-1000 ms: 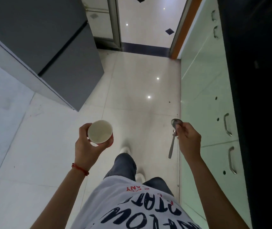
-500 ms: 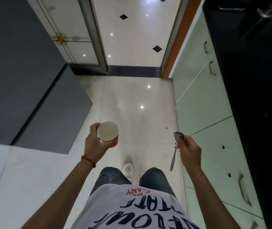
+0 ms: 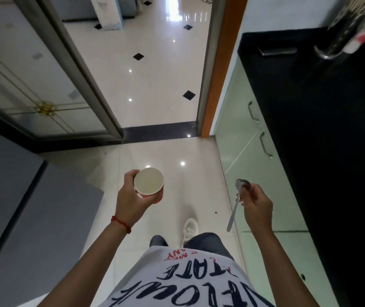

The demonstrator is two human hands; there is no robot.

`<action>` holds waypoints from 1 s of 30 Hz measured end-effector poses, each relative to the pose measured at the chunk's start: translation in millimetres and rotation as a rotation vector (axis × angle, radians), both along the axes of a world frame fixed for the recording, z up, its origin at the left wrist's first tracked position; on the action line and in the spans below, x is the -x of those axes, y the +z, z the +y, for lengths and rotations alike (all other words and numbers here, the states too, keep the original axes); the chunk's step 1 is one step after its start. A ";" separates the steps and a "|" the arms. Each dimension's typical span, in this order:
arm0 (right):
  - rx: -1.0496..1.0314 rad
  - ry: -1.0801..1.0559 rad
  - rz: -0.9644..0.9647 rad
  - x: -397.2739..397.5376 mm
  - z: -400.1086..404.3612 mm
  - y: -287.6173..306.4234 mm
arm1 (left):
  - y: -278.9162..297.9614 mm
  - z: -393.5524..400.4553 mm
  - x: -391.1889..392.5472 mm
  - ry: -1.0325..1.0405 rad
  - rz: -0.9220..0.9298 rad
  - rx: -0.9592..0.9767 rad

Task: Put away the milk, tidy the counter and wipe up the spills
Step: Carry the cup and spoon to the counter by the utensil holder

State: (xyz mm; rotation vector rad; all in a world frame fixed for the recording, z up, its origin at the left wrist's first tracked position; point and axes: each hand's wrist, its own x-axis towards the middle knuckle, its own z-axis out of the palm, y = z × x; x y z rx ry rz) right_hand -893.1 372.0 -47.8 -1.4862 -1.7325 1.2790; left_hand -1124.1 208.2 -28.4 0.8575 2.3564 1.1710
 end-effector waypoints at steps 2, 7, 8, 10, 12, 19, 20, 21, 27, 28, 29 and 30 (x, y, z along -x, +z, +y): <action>-0.016 0.022 0.043 19.9 32.0 12.4 | 6.8 26.0 13.5 0.011 0.013 -0.002; -0.046 0.055 0.077 62.3 98.6 34.2 | 15.3 85.3 42.3 0.002 0.019 -0.007; -0.055 0.051 0.092 69.4 110.1 36.3 | 15.7 97.8 48.3 -0.002 0.011 -0.011; -0.065 0.034 0.107 83.0 131.3 38.7 | 15.6 125.0 61.4 -0.038 0.002 -0.015; -0.062 0.002 0.111 95.3 150.6 38.3 | 15.8 156.6 77.4 -0.106 0.005 -0.014; -0.091 -0.220 0.164 141.6 217.4 35.1 | 23.3 294.9 150.8 -0.353 0.026 -0.043; -0.089 -0.266 0.174 148.0 226.4 37.7 | 26.2 316.2 160.0 -0.398 0.021 -0.045; -0.085 -0.326 0.188 153.8 236.8 38.7 | 29.3 340.3 168.8 -0.454 0.018 -0.050; -0.114 -0.627 0.216 167.1 271.3 52.4 | 55.0 446.3 184.3 -0.766 0.032 -0.116; -0.115 -0.676 0.216 165.9 274.9 55.1 | 56.1 462.9 182.4 -0.796 0.016 -0.114; -0.121 -0.720 0.216 163.3 278.0 57.7 | 57.8 477.6 178.5 -0.818 0.004 -0.110; -0.126 -0.764 0.210 160.0 280.3 60.5 | 59.0 491.3 173.4 -0.835 -0.008 -0.106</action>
